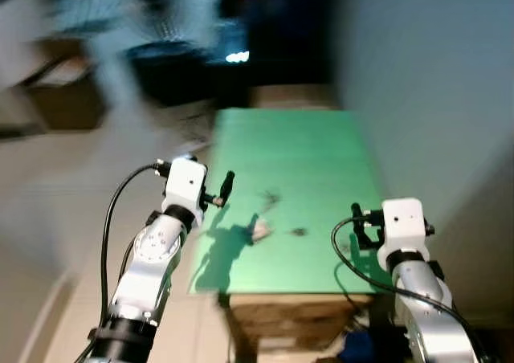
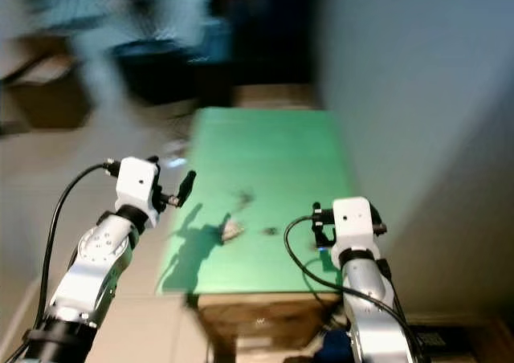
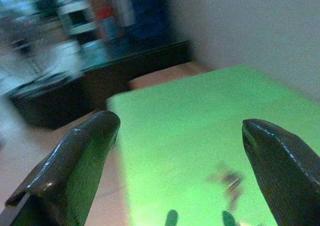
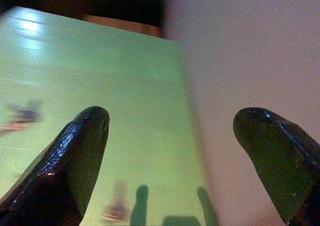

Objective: Hang keys on a hook

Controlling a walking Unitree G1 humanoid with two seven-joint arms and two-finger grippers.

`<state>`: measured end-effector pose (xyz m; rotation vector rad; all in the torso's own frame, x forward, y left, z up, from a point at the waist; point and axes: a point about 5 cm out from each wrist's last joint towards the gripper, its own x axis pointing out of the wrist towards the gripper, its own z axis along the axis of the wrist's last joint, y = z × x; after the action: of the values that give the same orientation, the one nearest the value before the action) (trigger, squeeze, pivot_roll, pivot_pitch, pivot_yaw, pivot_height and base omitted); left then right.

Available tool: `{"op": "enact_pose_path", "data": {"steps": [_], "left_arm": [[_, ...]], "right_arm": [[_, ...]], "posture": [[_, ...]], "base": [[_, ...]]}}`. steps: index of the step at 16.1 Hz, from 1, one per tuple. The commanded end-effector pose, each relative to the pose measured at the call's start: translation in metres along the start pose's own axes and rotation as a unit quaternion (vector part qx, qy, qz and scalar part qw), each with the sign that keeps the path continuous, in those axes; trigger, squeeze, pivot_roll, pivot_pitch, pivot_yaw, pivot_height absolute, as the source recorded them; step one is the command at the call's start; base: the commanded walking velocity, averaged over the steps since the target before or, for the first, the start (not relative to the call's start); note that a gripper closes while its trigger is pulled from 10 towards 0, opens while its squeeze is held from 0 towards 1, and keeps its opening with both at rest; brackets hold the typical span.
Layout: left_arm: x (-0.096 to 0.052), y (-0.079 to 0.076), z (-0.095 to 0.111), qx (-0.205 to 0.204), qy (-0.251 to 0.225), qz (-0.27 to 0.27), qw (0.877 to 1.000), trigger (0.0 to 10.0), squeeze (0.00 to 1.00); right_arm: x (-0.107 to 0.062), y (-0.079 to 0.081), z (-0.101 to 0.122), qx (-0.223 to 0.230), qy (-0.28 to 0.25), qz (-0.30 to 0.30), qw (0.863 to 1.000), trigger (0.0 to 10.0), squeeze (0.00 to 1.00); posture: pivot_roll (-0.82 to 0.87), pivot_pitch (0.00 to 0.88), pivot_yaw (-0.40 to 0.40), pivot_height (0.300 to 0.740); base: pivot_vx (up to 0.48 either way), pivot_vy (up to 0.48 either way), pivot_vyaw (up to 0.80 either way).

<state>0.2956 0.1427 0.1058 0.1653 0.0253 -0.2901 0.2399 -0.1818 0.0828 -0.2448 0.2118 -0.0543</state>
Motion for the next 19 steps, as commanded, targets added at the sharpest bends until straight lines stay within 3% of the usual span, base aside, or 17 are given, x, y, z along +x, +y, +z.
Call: {"op": "enact_pose_path", "data": {"steps": [1, 5, 12, 15, 18, 19], "left_arm": [[0.003, -0.001, 0.001, 0.002, 0.000, -0.005, 1.000, 10.0, 0.00], [0.006, -0.004, 0.002, 0.002, -0.003, -0.008, 1.000, 10.0, 0.00], [0.004, -0.005, -0.002, 0.017, 0.009, -0.023, 1.000, 10.0, 0.00], [0.007, -0.016, -0.010, 0.010, 0.034, -0.065, 0.997, 10.0, 0.00], [0.009, -0.022, -0.016, 0.026, 0.055, -0.087, 0.994, 10.0, 0.00], [0.009, -0.022, -0.017, 0.027, 0.061, -0.098, 0.993, 10.0, 0.00]], "right_arm": [[0.000, -0.001, 0.003, 0.003, -0.005, 0.001, 1.000, 10.0, 0.00], [0.003, 0.000, 0.006, -0.012, -0.011, 0.010, 1.000, 10.0, 0.00], [0.003, 0.004, 0.003, -0.008, 0.008, 0.029, 1.000, 10.0, 0.00], [0.012, -0.001, -0.009, -0.014, 0.074, 0.022, 0.997, 10.0, 0.00], [0.024, 0.005, -0.026, -0.037, 0.121, 0.087, 0.988, 10.0, 0.00], [0.027, 0.012, -0.032, -0.036, 0.147, 0.122, 0.981, 10.0, 0.90]], "posture": [[-0.21, 0.000, 0.057, 0.740], [-0.21, 0.000, 0.053, 0.740], [-0.21, 0.000, 0.052, 0.740], [-0.22, 0.000, 0.057, 0.740], [-0.22, 0.000, 0.062, 0.740], [-0.22, 0.006, 0.067, 0.740]], "base": [[0.300, 0.000, -0.80], [0.298, 0.000, 0.00], [0.000, 0.000, 0.00], [0.000, 0.000, 0.00], [0.000, 0.000, 0.00], [0.000, 0.000, 0.00]]}}
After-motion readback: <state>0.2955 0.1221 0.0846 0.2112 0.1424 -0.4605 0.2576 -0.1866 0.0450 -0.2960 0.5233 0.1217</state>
